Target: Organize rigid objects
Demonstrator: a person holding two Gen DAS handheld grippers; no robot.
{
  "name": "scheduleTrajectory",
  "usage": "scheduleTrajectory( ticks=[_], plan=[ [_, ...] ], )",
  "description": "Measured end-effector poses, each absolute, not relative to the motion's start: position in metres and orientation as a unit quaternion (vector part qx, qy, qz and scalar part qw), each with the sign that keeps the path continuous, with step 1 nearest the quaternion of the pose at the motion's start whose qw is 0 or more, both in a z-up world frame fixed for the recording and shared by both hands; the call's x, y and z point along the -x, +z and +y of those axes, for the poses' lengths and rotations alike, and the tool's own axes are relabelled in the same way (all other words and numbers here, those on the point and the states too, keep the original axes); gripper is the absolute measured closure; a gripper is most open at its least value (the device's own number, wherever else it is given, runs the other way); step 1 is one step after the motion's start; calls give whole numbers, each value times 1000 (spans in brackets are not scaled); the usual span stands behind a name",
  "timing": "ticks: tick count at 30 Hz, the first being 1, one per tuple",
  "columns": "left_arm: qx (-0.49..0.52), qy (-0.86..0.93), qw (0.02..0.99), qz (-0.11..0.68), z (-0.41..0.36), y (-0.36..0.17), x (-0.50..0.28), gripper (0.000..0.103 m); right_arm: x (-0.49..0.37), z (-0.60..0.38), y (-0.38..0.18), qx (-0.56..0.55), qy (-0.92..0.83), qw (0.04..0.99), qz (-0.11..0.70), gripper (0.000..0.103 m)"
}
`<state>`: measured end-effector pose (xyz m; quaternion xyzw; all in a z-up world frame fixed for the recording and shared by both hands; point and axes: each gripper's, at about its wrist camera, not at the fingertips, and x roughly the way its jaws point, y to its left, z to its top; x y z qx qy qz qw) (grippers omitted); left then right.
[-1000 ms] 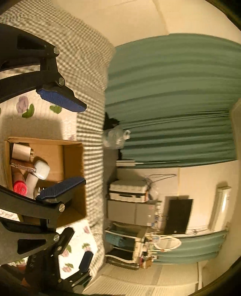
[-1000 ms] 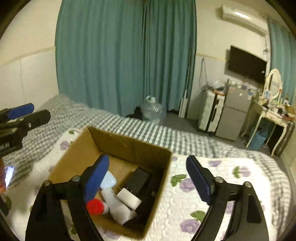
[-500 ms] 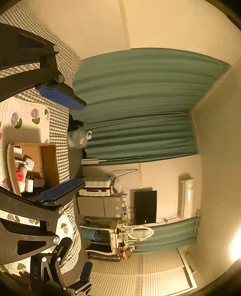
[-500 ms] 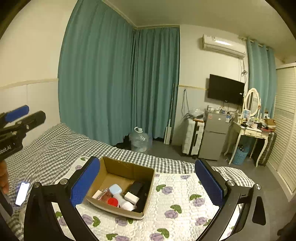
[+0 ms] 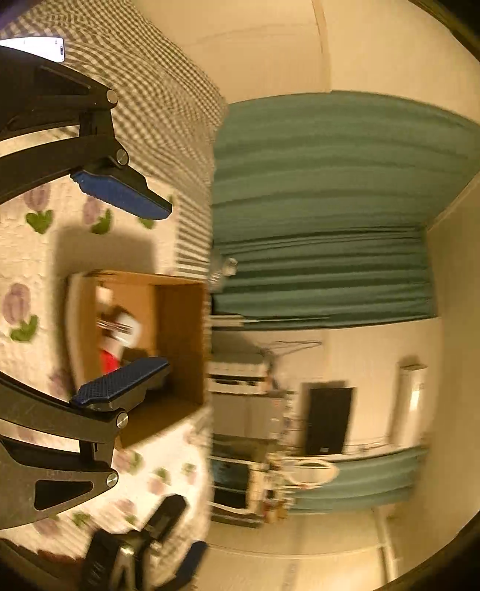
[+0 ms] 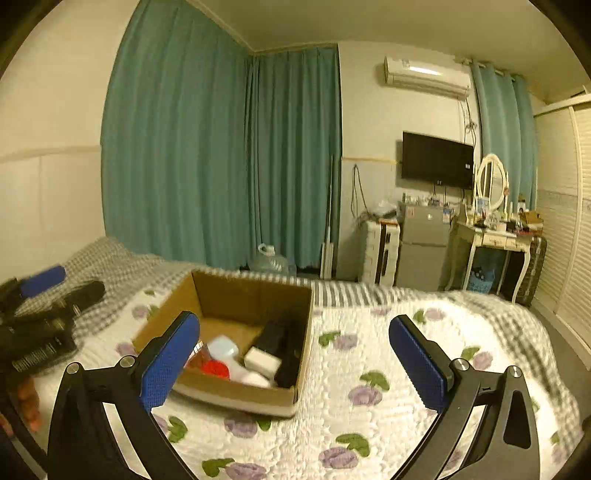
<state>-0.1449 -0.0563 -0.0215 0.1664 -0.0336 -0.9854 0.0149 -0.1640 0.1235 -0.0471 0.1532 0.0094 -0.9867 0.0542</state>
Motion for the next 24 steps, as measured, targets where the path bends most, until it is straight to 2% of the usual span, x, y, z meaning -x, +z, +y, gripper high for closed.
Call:
scheduleTrajectory(
  ticks=[11,24],
  plan=[
    [-166,-986,2,-29,-57,-34,141,23,184,123,-79,-181,-983,41,0,0],
    [-170,-985,1,-23,-56,-30,135,24,180,126,-73,-182,-983,33,-6,0]
  ],
)
